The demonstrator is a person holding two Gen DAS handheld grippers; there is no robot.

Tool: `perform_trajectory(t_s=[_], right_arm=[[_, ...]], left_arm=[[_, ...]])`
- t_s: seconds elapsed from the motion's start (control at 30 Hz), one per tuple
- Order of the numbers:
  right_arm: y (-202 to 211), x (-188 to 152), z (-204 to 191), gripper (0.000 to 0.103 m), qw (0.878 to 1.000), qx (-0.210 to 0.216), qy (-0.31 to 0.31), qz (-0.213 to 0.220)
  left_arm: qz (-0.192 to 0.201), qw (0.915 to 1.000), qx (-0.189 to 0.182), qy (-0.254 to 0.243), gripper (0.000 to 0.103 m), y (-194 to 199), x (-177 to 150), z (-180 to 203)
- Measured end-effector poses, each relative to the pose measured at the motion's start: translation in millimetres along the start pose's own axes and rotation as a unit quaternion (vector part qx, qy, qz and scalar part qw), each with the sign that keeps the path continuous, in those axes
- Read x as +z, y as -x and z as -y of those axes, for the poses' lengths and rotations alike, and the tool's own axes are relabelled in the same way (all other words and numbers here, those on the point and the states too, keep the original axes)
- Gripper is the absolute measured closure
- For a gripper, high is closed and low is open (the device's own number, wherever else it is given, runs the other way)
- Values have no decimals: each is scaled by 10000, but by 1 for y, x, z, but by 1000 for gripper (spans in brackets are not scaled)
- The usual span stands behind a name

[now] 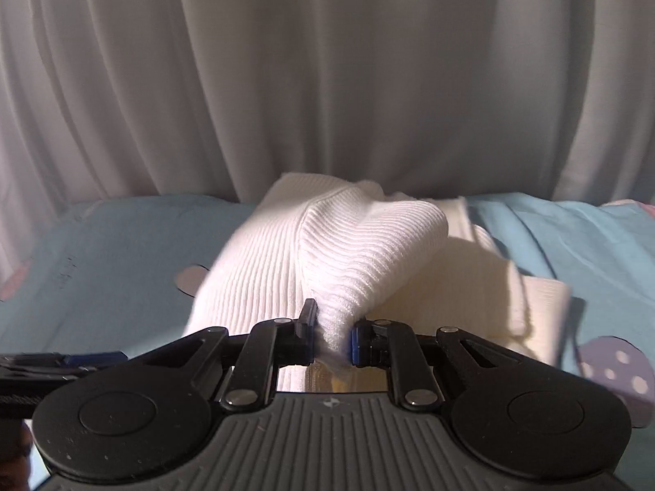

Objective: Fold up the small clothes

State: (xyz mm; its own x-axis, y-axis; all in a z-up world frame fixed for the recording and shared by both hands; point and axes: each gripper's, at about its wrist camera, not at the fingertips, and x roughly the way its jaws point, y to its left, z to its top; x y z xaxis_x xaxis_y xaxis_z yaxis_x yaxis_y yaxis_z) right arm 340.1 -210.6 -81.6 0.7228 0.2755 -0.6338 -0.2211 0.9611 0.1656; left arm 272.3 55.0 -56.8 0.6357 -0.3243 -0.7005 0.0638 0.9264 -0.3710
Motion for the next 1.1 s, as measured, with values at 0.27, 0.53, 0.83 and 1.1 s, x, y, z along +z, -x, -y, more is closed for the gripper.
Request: perform_trajectory(t_s=[0.27, 0.53, 0.83, 1.1], right_arm=[[4, -26, 58, 72, 9848, 1045, -1384, 26], [-1, -44, 81, 65, 9483, 1996, -2436, -397], [-5, -46, 62, 92, 9632, 1819, -1920, -480], [24, -41, 77, 95, 9782, 1336, -1559, -321]], left_arm=[[-199, 9952, -948, -150, 29, -19, -6, 26], [-96, 9940, -1067, -241, 28, -17, -3, 35], [-305, 9891, -428, -1378, 23, -14, -38, 50], [-62, 9900, 848, -1127, 20, -30, -29, 42]])
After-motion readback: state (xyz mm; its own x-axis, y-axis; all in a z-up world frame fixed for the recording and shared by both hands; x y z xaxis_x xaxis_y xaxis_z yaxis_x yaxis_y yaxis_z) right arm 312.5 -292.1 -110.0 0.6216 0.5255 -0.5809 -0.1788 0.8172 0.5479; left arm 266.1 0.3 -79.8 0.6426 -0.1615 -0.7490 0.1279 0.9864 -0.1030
